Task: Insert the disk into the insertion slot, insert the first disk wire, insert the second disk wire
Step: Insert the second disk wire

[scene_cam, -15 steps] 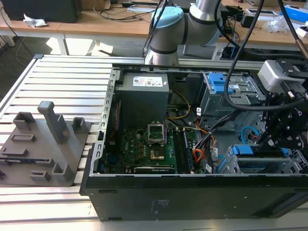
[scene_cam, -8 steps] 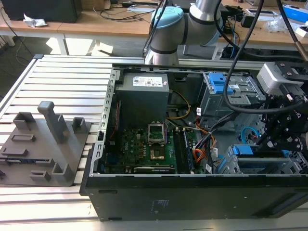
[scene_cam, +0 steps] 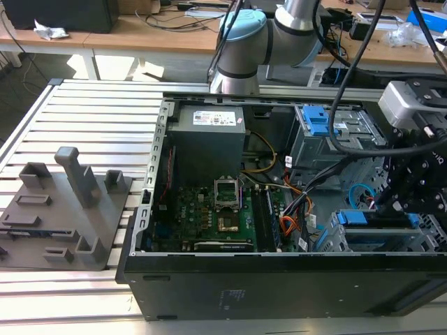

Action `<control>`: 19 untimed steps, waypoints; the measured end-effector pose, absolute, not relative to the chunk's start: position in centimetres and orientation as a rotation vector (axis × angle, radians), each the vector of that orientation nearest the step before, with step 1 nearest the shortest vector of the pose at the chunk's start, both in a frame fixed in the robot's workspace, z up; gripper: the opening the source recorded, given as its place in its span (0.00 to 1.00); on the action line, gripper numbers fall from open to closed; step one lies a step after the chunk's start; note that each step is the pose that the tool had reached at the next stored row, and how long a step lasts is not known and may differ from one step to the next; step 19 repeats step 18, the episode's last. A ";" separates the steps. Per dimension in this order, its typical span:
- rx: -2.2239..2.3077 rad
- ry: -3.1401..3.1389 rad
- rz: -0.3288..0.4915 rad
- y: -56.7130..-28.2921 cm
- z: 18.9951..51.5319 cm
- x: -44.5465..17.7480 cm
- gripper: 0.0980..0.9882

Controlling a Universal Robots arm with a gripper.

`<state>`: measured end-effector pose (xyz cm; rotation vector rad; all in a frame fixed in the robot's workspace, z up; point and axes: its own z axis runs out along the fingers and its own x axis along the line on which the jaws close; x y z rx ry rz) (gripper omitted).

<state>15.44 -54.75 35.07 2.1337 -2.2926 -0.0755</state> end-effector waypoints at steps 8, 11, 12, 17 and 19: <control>2.133 -2.292 -0.072 -54.6 37.9 15.4 0.01; 2.133 -2.292 -0.072 -54.6 38.1 15.4 0.01; 2.133 -2.292 -0.072 -54.6 38.1 15.4 0.01; 2.133 -2.292 -0.072 -54.6 38.1 15.4 0.01; 2.133 -2.292 -0.072 -54.6 38.1 15.4 0.01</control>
